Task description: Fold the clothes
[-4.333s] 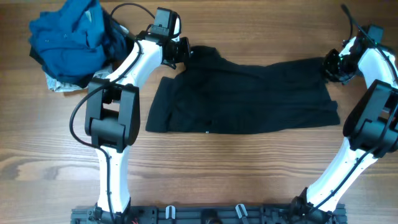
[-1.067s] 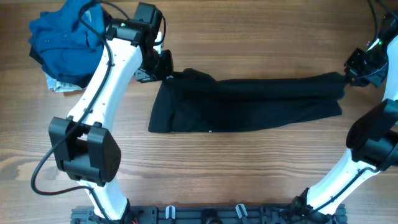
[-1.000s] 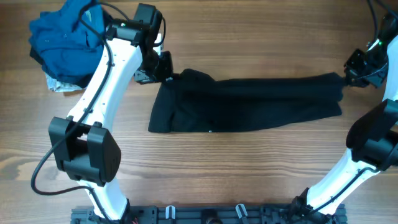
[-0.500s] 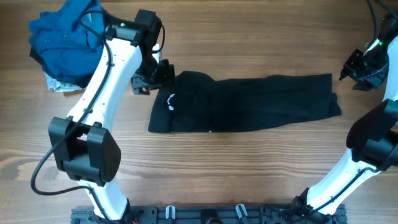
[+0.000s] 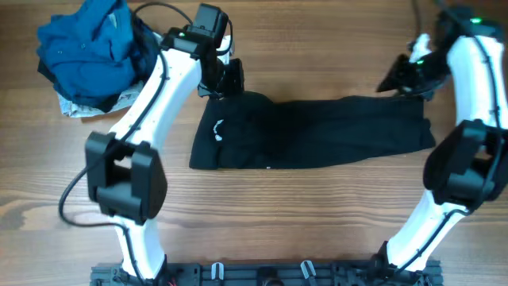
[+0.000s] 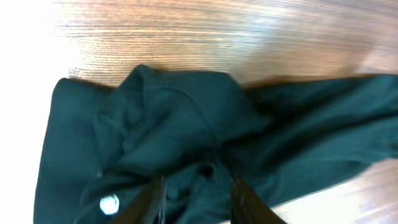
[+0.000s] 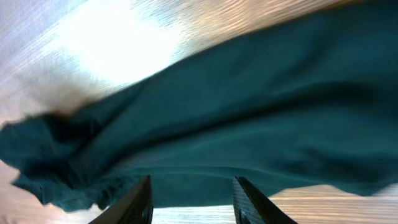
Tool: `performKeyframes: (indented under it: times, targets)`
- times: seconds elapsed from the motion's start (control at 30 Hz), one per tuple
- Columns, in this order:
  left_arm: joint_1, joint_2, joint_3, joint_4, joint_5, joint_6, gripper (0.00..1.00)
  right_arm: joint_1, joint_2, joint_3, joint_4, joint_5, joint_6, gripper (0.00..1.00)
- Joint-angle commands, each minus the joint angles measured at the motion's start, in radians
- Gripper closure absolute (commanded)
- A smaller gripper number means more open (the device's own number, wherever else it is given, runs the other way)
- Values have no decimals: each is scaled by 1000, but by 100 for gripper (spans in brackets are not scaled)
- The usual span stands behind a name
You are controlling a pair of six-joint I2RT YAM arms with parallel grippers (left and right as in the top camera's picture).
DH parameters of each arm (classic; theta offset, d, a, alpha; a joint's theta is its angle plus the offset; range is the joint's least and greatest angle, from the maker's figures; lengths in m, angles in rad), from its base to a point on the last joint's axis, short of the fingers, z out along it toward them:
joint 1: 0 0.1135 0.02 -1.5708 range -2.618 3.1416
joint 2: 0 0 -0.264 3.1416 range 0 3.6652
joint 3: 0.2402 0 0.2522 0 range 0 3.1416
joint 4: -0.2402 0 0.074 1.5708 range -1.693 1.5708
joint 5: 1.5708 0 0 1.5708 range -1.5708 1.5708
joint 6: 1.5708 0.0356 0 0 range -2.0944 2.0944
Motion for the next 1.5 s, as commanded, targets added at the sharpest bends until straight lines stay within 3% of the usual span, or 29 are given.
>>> performKeyframes:
  times: [0.0, 0.1, 0.27, 0.47, 0.7, 0.77, 1.1, 1.13, 1.17, 1.2, 1.23, 1.27, 1.33, 1.37, 1.47]
  targets:
    - [4, 82, 2, 2, 13, -7, 45, 58, -19, -40, 34, -21, -9, 59]
    - [5, 117, 2, -9, 19, 52, 36, 87, -19, -41, 48, -21, -9, 59]
    - [5, 137, 2, -16, 19, 98, 32, 95, -19, -41, 49, -21, -9, 58]
    - [-23, 157, 2, -129, 24, 93, 53, 95, -19, -41, 54, -20, 9, 58]
    - [-31, 157, 2, -250, 31, 67, 90, 95, -19, -41, 56, -20, 8, 58]
    - [-36, 157, 2, -267, 48, 68, 96, 95, -19, -41, 56, -18, 8, 58]
    - [-94, 135, 2, -428, 64, 98, 96, 95, -19, -41, 64, -17, 8, 58]
    - [-101, 134, 2, -433, 64, 98, 92, 95, -19, -41, 64, -17, 9, 58]
    - [-107, 134, 2, -436, 63, 99, 69, 95, -19, -41, 64, -17, 9, 57]
    - [-111, 134, 2, -436, 54, 98, 56, 95, -19, -41, 64, -17, 9, 57]
    - [-114, 134, 2, -436, 32, 98, 56, 95, -19, -41, 63, -17, 9, 57]
    - [-114, 134, 2, -436, 26, 98, 59, 95, -19, -41, 63, -18, 8, 57]
    - [-113, 128, 2, -436, 14, 98, 83, 95, -19, -41, 62, -18, 9, 57]
    - [-113, 120, 2, -436, 14, 98, 89, 95, -19, -41, 60, -18, 9, 57]
    - [-114, 84, 2, -405, 7, 98, 96, 95, -19, -41, 55, -83, 6, 59]
